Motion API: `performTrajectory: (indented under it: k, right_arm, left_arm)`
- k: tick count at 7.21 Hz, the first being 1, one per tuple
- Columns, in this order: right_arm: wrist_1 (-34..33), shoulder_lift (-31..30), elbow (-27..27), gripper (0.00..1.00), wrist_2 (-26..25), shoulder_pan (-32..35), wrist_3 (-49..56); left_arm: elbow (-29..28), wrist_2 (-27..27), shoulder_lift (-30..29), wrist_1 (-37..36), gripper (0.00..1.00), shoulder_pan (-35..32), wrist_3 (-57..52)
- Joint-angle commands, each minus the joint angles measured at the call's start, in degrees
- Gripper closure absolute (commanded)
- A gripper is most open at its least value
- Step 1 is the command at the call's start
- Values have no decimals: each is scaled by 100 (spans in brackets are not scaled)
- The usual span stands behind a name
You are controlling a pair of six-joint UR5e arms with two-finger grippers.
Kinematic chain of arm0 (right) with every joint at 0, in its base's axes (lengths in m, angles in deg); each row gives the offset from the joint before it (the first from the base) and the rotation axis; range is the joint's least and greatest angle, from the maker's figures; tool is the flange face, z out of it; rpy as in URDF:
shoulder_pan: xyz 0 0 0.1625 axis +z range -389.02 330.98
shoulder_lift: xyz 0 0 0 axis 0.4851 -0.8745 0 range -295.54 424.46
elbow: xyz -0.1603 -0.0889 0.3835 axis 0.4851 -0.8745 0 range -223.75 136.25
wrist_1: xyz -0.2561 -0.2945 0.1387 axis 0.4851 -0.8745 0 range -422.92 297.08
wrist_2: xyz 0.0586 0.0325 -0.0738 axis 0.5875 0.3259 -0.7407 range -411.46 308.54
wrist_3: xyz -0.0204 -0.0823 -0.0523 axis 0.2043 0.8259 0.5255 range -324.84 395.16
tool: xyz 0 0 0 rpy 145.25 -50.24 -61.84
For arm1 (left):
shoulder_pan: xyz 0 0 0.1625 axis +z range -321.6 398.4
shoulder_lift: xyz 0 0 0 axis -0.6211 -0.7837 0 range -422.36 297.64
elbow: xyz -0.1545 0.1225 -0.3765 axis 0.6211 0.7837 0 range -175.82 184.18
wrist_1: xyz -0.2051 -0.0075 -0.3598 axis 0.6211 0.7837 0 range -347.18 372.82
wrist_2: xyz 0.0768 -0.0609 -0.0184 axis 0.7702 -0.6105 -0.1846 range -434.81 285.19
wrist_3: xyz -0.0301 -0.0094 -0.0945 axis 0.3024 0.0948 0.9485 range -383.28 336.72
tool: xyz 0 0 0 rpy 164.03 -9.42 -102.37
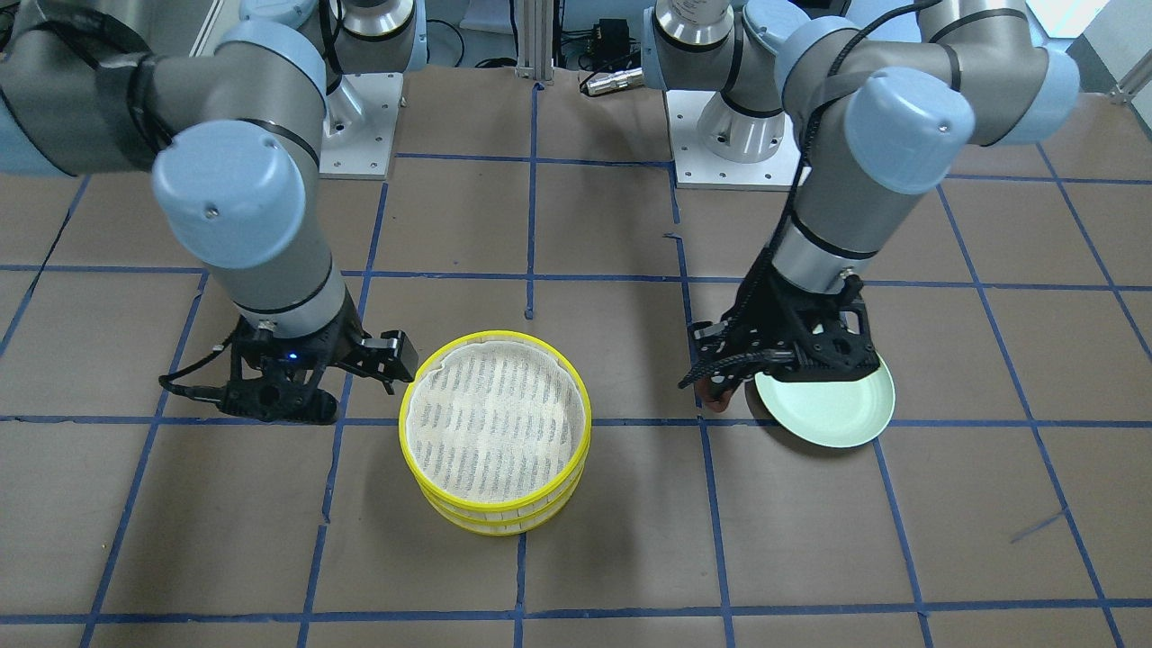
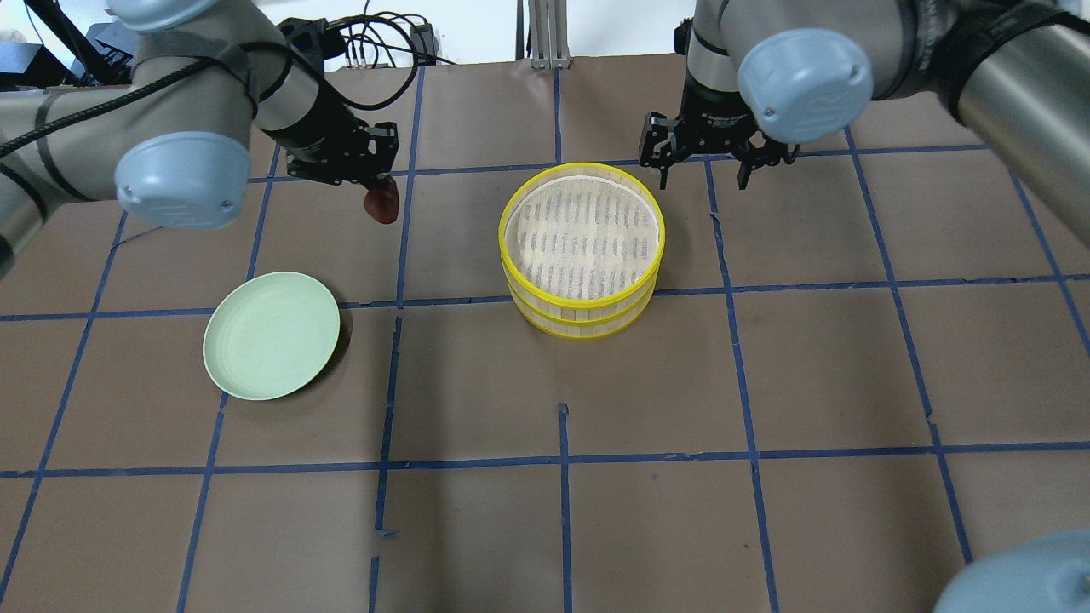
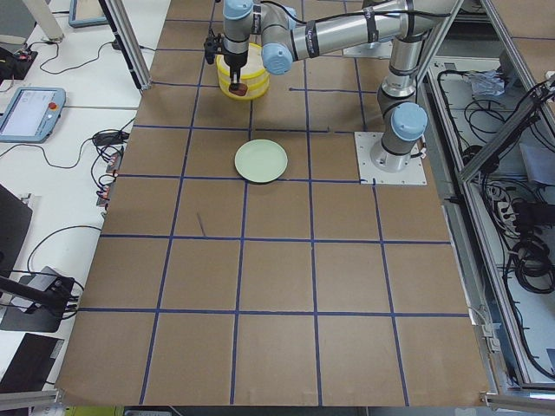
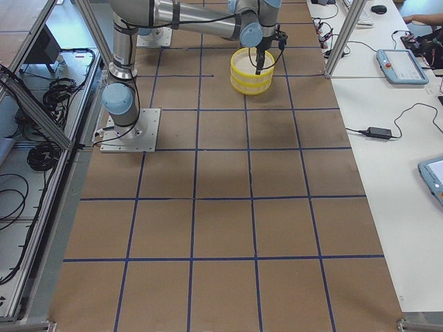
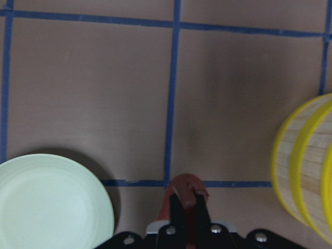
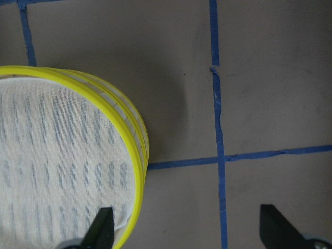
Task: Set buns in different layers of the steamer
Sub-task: 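Carry the brown bun with left gripper over the top tier and lower it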
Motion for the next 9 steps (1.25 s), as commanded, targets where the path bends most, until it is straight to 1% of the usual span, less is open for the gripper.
performTrajectory:
  k: [1, 2, 3, 4, 5, 6, 7, 8, 9]
  right_arm:
    - [909, -531, -339, 0, 184, -302, 631]
    - [1453, -873, -471, 0, 263, -538, 957]
    - [1711, -972, -481, 0, 220, -758, 1560]
    - [1835, -1086, -429, 0, 272, -761, 1688]
    - [1828, -1140, -359, 0, 299, -700, 1672]
    - [1836, -1140, -236, 0, 229, -638, 1637]
    - [1801, -1149, -226, 0, 281, -638, 1637]
    - [1801, -1158, -218, 0, 290, -629, 1637]
    - [1792, -1149, -218, 0, 299, -629, 1637]
  left_arm:
    - [-14, -156, -486, -1107, 99, -977, 1733]
    - [-14, -452, -828, -1670, 96, -1225, 2498]
    - [-14, -673, -1066, -1963, 82, -1393, 3019]
    - [-14, -632, -1086, -2018, 71, -1473, 3068]
    - [-14, -588, -1077, -2036, 1, -1465, 3034]
    - [-14, -535, -1043, -2028, 0, -1474, 3007]
    - [-23, -543, -1051, -2010, 0, -1474, 2781]
    - [-66, -517, -903, -1810, 0, -1439, 2004]
    - [-232, -395, -675, -1112, 0, -1221, 830]
